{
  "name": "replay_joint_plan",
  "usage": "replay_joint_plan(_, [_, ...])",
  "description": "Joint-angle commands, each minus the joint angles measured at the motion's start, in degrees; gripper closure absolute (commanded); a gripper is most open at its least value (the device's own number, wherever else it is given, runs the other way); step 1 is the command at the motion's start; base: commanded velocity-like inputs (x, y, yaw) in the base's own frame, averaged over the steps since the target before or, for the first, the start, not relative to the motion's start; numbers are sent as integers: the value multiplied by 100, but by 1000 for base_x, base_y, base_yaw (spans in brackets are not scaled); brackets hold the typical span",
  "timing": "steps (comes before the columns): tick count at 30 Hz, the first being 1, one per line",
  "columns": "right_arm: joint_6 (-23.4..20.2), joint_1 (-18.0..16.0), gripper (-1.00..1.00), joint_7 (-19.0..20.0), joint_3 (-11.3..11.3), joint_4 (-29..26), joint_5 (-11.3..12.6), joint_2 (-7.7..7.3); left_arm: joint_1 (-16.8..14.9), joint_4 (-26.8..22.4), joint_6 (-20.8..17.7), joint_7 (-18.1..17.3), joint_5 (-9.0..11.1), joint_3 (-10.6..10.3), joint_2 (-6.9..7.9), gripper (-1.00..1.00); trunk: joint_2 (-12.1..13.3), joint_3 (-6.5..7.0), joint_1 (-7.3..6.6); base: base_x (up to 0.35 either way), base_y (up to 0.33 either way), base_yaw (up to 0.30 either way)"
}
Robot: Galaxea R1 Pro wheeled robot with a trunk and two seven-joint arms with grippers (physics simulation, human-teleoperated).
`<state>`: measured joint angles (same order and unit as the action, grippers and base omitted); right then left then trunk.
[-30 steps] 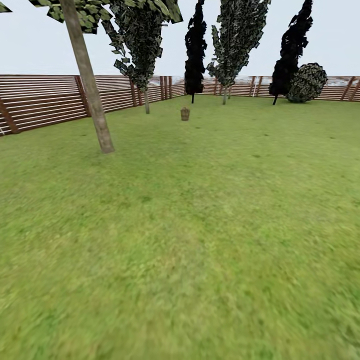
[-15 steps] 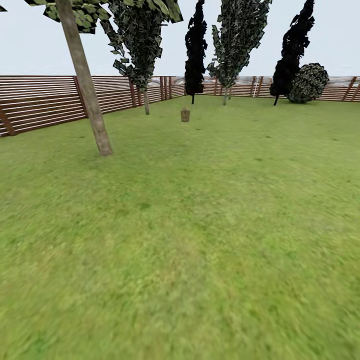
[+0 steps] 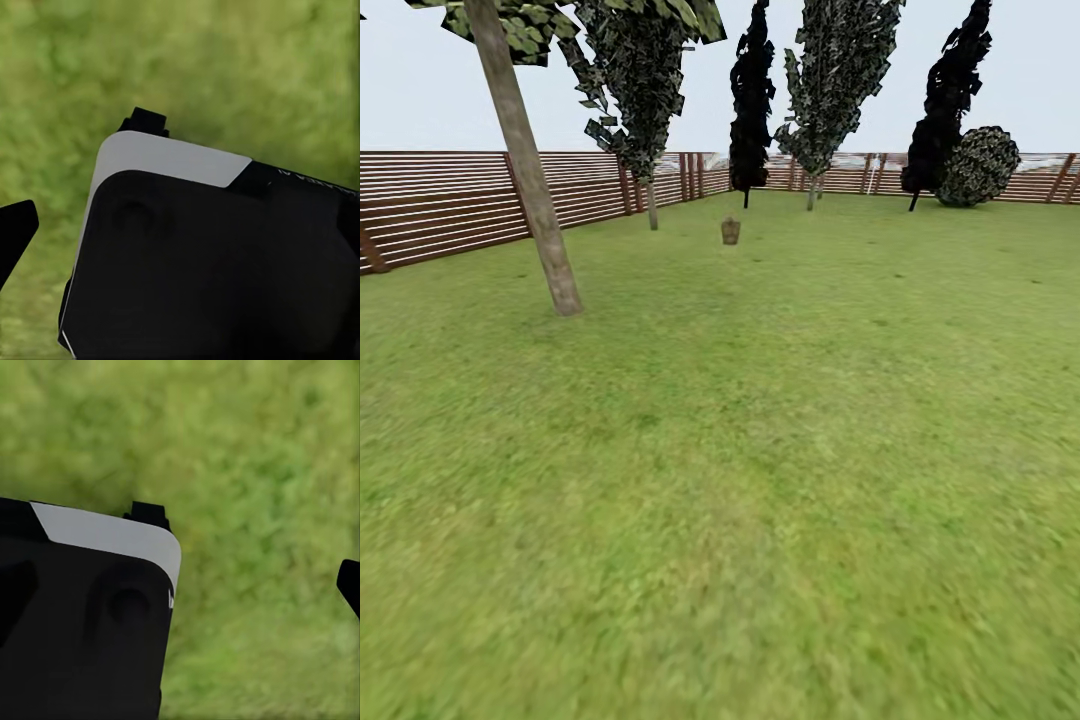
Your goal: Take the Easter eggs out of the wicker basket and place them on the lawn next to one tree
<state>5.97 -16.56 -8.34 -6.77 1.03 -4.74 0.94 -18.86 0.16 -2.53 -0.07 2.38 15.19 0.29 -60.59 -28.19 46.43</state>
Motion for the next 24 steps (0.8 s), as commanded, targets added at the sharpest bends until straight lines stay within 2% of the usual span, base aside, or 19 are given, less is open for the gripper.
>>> replay_joint_plan(1, [9,-5,-100,-36,-21,11,-48,2,-4,8,-20,-1,22,12,0,-100,-3,-5,0,7,0,0])
replay_joint_plan(6, [8,-5,-100,-36,-18,11,-29,-9,-4,37,-23,-4,8,9,-8,-100,-3,-5,0,115,0,0])
replay_joint_plan(16, [9,-5,-100,-36,-18,11,-18,-15,-4,89,-19,-10,-1,5,-2,-100,-3,-5,0,307,0,-5])
replay_joint_plan(24, [9,-5,-100,-36,-18,11,-14,-21,-4,89,-19,-9,-1,1,-2,-100,-3,-5,0,325,0,-236])
